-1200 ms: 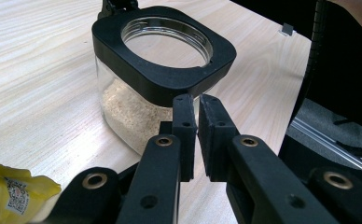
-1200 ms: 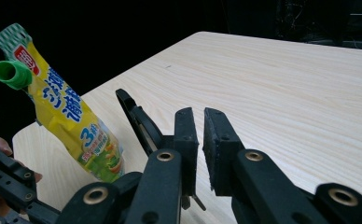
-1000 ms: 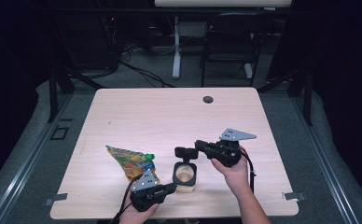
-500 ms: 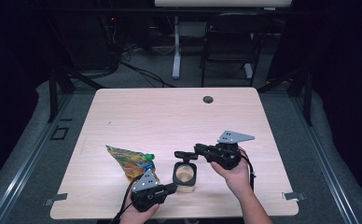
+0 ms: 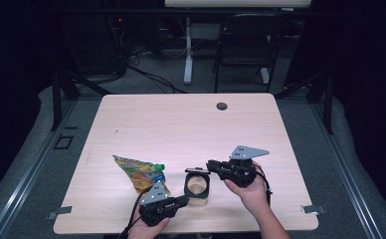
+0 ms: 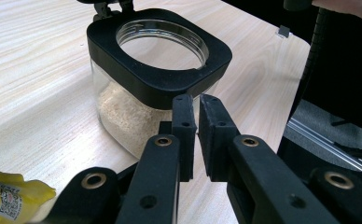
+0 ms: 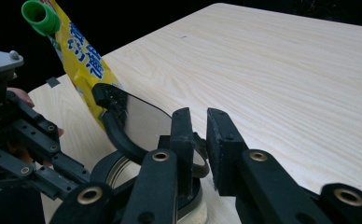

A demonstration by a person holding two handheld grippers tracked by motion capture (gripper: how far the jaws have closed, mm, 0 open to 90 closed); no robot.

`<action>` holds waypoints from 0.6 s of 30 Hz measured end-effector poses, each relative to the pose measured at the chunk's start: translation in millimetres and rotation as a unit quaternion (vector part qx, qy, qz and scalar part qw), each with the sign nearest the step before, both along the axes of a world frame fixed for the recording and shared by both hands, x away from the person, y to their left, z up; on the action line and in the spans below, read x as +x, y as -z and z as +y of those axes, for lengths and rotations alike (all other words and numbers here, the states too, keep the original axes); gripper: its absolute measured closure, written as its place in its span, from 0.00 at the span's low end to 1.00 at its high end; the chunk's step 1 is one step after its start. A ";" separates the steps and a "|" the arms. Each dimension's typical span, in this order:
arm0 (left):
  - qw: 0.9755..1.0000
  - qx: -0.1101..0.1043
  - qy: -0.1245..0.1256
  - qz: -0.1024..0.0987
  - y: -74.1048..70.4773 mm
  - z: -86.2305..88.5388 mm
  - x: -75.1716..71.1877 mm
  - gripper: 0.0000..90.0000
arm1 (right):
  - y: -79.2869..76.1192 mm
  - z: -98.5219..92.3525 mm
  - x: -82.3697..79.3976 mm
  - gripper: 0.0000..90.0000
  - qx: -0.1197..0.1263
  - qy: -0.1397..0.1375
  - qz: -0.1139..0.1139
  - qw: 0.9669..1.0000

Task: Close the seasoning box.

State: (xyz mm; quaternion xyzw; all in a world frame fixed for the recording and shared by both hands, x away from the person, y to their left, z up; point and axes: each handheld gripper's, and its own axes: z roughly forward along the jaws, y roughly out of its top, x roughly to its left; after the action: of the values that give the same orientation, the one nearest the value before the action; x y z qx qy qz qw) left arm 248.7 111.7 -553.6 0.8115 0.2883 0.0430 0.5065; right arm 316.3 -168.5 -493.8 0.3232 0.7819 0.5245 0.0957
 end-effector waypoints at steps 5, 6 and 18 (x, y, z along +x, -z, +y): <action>1.000 -0.004 0.000 -0.002 0.8 0.0 0.1 0.94 | 5.3 2.0 -3.1 0.90 -0.002 -0.004 0.005 1.000; 1.000 -0.004 0.000 -0.001 0.9 0.0 0.1 0.94 | 5.9 1.9 -3.4 0.90 -0.006 -0.007 0.006 1.000; 1.000 -0.003 -0.001 0.000 1.3 0.6 0.0 0.94 | 22.1 11.0 -6.7 0.90 -0.017 -0.020 0.020 0.999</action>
State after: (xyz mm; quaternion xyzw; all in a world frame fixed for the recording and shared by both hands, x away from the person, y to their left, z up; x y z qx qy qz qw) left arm 248.6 112.2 -554.9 0.8099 0.2889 0.0428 0.5087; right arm 309.6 -157.5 -515.9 0.3161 0.7987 0.5064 0.0755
